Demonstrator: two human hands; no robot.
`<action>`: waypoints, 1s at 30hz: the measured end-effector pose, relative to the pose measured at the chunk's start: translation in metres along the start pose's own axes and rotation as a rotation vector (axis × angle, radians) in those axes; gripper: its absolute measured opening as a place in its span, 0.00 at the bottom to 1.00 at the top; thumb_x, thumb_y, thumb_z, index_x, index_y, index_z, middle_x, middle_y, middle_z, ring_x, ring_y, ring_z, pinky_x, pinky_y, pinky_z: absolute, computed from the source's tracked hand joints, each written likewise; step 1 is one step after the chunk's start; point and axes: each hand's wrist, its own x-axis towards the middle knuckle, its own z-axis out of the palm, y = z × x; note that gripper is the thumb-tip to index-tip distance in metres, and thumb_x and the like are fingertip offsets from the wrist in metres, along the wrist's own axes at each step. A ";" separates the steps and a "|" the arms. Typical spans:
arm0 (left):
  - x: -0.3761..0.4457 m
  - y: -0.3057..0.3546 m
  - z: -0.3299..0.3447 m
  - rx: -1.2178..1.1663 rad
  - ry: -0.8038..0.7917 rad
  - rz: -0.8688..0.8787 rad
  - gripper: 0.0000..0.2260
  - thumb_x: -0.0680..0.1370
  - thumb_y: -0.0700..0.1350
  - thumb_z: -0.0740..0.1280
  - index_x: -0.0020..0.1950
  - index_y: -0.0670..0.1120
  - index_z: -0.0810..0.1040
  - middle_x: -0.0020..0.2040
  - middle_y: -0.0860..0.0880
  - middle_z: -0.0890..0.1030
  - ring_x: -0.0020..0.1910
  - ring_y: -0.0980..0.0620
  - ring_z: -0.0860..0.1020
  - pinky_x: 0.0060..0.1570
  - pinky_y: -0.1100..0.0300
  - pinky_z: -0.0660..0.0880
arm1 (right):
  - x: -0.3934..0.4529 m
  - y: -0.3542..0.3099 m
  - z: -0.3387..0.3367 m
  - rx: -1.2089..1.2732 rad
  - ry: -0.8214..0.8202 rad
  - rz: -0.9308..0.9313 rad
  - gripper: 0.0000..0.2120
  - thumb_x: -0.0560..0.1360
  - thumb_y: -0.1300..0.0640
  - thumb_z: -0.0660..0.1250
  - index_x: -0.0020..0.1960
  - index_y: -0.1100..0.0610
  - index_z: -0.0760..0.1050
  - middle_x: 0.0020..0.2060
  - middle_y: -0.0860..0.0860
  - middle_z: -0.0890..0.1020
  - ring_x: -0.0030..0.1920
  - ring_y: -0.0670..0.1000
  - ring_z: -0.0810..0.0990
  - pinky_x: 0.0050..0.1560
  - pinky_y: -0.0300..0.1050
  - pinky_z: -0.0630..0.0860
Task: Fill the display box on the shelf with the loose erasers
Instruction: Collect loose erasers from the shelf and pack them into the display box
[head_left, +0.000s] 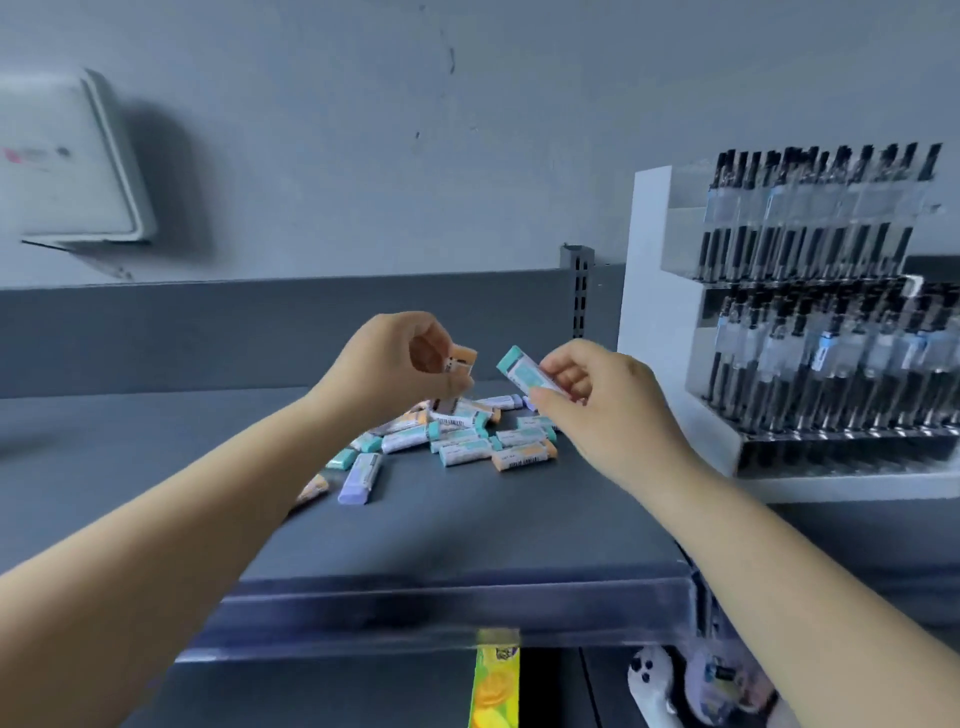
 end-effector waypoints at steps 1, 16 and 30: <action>-0.012 -0.002 -0.007 -0.012 0.040 -0.035 0.08 0.68 0.44 0.74 0.42 0.47 0.76 0.34 0.54 0.79 0.28 0.59 0.74 0.34 0.66 0.70 | -0.003 -0.008 0.006 0.047 -0.016 -0.034 0.02 0.72 0.58 0.68 0.44 0.53 0.76 0.33 0.41 0.77 0.34 0.41 0.74 0.35 0.33 0.71; -0.175 -0.063 -0.154 -0.186 0.360 -0.381 0.06 0.69 0.40 0.74 0.42 0.47 0.78 0.32 0.50 0.83 0.25 0.59 0.77 0.26 0.66 0.73 | -0.039 -0.152 0.139 0.612 -0.445 -0.047 0.05 0.72 0.59 0.68 0.40 0.50 0.77 0.37 0.47 0.83 0.33 0.40 0.77 0.32 0.32 0.72; -0.268 -0.176 -0.307 -0.139 0.477 -0.481 0.08 0.68 0.41 0.75 0.41 0.42 0.77 0.33 0.49 0.83 0.29 0.56 0.81 0.31 0.63 0.76 | -0.060 -0.294 0.282 0.713 -0.500 -0.050 0.06 0.71 0.60 0.70 0.39 0.51 0.77 0.36 0.47 0.82 0.29 0.38 0.76 0.34 0.32 0.71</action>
